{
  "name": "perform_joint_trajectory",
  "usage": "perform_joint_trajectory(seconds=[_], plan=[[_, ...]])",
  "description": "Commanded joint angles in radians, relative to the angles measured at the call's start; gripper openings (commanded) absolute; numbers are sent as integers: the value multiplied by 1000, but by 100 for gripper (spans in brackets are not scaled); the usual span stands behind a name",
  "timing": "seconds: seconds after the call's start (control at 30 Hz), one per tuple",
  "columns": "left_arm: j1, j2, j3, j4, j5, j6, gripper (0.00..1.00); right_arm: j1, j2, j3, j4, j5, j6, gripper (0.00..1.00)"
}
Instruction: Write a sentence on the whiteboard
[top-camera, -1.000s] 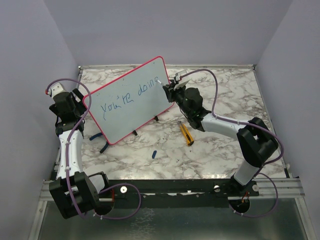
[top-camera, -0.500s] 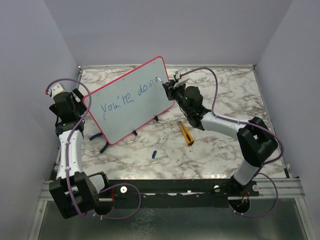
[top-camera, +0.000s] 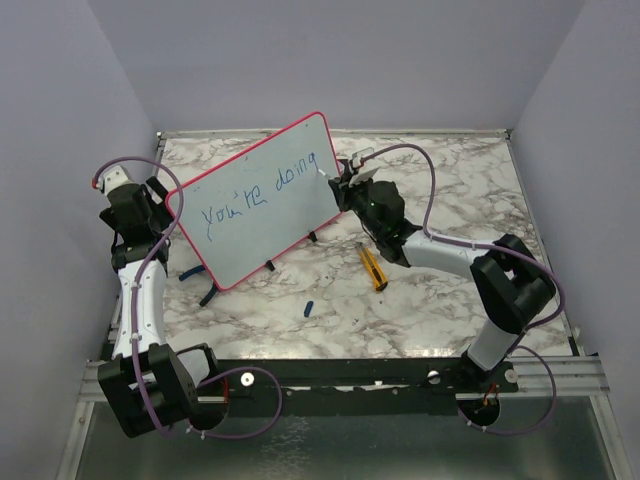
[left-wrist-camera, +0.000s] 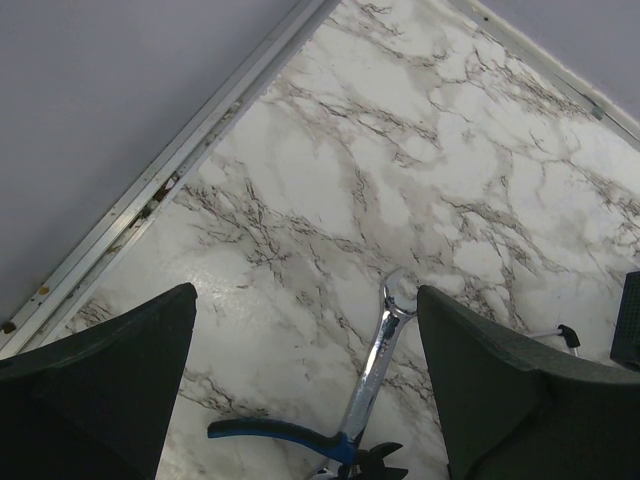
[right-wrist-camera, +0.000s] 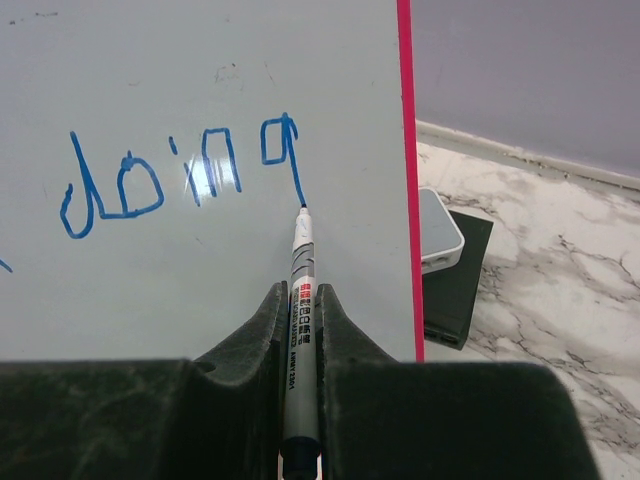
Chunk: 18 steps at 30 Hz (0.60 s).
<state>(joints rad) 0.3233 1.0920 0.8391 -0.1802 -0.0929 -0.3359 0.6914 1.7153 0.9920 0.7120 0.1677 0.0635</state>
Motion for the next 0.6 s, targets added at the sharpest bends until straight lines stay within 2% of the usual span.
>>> perform_joint_trajectory(seconds=[0.0,0.57], plan=[[-13,-11,-6,21,21,3,92,-7,6,-34,-9,-10,28,0],[-13,-12,-6,21,24,1,92,43,0,-24,-17,-36,33,0]])
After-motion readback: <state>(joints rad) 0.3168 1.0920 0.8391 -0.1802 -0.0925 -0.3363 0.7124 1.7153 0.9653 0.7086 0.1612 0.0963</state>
